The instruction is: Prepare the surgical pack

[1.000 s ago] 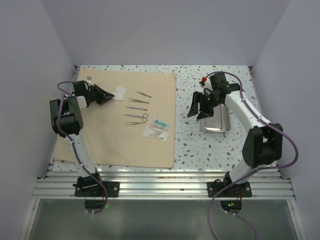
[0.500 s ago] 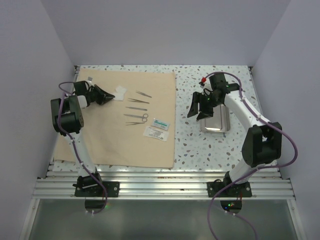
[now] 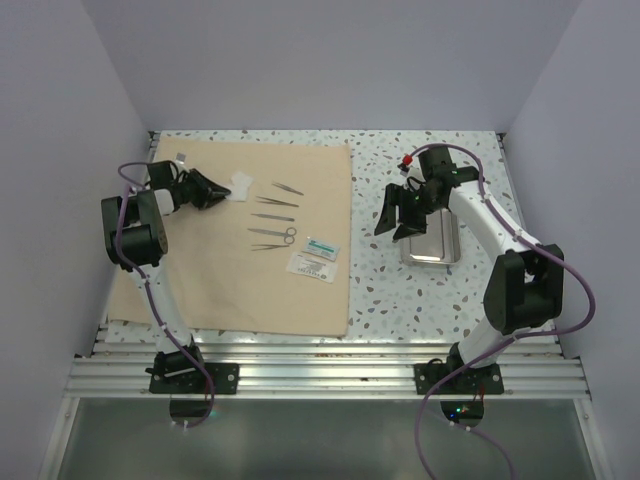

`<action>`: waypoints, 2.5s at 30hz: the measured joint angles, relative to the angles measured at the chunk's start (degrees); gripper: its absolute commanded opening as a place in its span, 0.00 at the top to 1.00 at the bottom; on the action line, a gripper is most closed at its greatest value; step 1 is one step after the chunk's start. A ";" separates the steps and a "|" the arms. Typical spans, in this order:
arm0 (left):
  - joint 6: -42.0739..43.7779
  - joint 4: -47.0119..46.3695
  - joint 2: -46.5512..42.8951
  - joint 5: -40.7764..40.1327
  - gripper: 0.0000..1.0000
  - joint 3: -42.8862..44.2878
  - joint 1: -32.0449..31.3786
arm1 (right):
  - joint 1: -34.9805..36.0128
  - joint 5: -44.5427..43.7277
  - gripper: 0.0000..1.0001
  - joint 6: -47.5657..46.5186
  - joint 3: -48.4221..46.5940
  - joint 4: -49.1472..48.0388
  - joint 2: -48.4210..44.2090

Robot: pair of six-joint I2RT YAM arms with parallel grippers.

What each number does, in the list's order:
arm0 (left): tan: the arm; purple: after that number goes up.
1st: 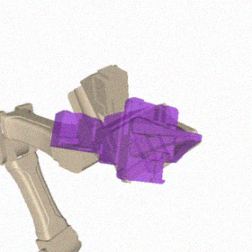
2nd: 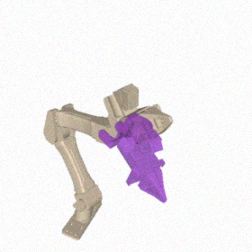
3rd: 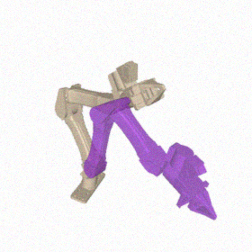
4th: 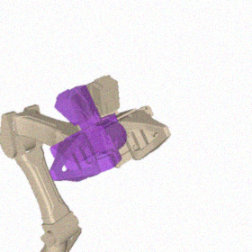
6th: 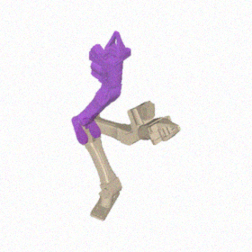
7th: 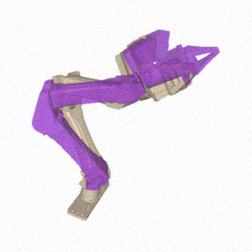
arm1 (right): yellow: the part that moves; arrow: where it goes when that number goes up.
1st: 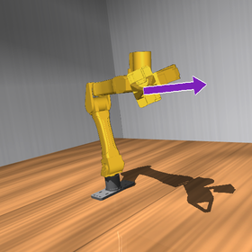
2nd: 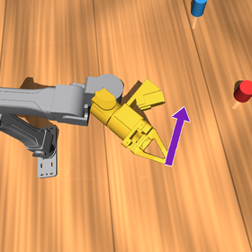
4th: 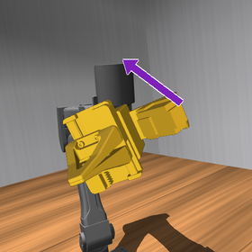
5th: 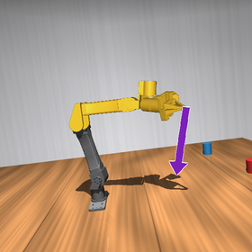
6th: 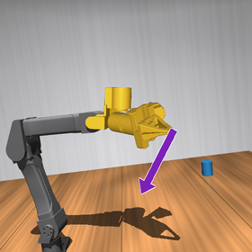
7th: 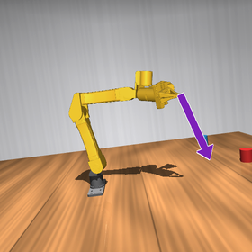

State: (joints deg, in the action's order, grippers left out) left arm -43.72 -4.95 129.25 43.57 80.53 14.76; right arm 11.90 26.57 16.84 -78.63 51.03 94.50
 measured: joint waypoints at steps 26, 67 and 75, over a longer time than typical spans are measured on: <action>4.37 7.96 -3.17 -0.61 0.43 1.22 2.03 | 0.04 0.24 0.38 0.04 0.00 -0.24 0.00; 1.38 9.77 2.43 0.59 0.91 7.30 -1.27 | 0.04 0.24 0.38 0.09 0.26 -0.92 0.00; 5.90 15.89 2.14 -0.70 1.00 9.68 -1.29 | 0.04 0.24 0.38 0.09 0.26 -0.94 0.00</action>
State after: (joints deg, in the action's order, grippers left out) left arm -37.82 10.94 131.39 42.87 90.21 13.47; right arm 11.94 26.81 16.93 -78.37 50.09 94.50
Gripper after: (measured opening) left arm 0.010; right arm 0.619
